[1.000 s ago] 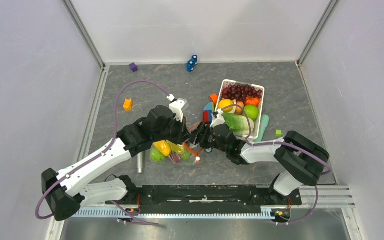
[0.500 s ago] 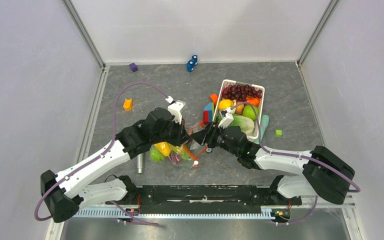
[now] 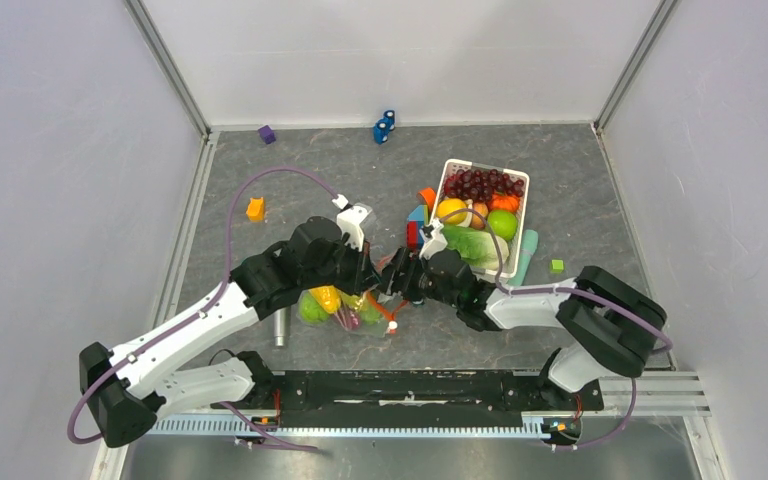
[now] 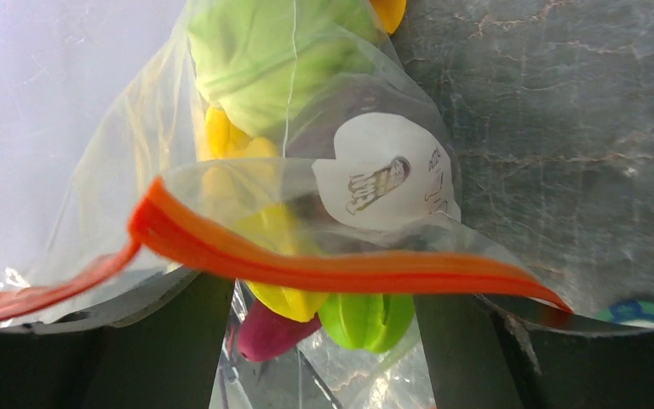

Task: Open the zip-top bag and remove the fake food
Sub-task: Pick up the fake fruit from the zipper food storage bag.

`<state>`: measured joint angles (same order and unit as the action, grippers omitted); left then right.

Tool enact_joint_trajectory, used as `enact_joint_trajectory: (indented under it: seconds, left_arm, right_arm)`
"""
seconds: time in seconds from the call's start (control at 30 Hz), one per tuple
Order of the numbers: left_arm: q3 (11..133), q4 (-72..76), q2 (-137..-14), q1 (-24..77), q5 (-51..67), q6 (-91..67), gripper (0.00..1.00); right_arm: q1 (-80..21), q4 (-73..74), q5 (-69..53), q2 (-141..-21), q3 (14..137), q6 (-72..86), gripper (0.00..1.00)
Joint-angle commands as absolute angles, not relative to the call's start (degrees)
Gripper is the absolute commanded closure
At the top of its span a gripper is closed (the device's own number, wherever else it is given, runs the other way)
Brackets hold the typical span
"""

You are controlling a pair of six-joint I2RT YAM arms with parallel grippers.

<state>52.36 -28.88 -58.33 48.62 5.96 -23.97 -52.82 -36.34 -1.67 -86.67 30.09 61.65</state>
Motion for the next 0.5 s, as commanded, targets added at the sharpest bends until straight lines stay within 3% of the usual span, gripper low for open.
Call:
enact_joint_trajectory:
  seconds: [0.0,0.23,0.47]
  left_arm:
    - [52.05,-26.5,-56.62,48.87,10.22,-23.57,0.98]
    - [51.16,-25.44,-56.02,48.87,14.42,-23.2,0.98]
    - [50.42,-25.4,-57.08,48.87,16.18,-23.11,0.98]
  right_arm:
    - [-52.68,-42.03,-3.68,-90.24,34.2,65.54,0.19]
    - [-52.65,-41.26,-3.51,-94.26,38.27,66.11,0.02]
    - [-52.56,-36.26,-2.98,-98.79,42.63,64.25,0.03]
